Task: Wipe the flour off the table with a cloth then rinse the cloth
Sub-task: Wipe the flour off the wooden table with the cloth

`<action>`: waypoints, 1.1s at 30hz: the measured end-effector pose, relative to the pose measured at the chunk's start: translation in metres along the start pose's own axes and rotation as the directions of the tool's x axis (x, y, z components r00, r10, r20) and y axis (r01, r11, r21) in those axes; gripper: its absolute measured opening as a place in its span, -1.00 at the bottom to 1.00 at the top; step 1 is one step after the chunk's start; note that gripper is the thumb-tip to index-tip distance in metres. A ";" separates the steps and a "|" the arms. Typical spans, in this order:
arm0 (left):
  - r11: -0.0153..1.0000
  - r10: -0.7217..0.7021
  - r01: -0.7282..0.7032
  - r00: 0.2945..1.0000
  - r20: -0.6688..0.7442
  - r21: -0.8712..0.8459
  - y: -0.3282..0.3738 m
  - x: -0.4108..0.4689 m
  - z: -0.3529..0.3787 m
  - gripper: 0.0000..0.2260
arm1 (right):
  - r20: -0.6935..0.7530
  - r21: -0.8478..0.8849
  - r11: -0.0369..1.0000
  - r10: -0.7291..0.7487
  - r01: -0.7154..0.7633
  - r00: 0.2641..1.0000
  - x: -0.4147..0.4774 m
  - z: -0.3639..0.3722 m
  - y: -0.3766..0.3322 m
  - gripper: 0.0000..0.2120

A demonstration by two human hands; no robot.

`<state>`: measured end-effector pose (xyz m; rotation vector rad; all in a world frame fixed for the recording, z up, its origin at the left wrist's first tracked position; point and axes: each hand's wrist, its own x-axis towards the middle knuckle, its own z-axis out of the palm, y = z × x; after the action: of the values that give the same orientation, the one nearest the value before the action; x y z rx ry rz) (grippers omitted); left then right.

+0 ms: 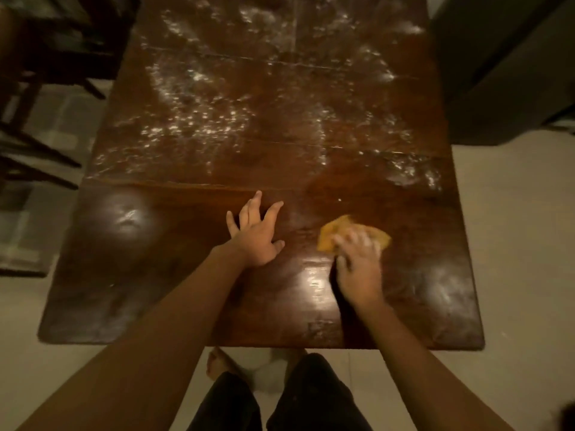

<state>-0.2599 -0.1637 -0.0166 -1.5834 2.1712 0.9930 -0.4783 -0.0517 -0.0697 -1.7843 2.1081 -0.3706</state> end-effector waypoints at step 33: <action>0.987 -0.160 0.160 0.961 0.224 0.020 0.062 0.055 -0.003 0.00 | 0.167 -0.042 0.983 -0.167 0.176 0.972 0.210 -0.076 0.097 -0.50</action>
<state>-0.3366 -0.1956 -0.0241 -1.5355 1.8622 1.0621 -0.6280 -0.2441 -0.0619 -1.9652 1.8766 -0.2029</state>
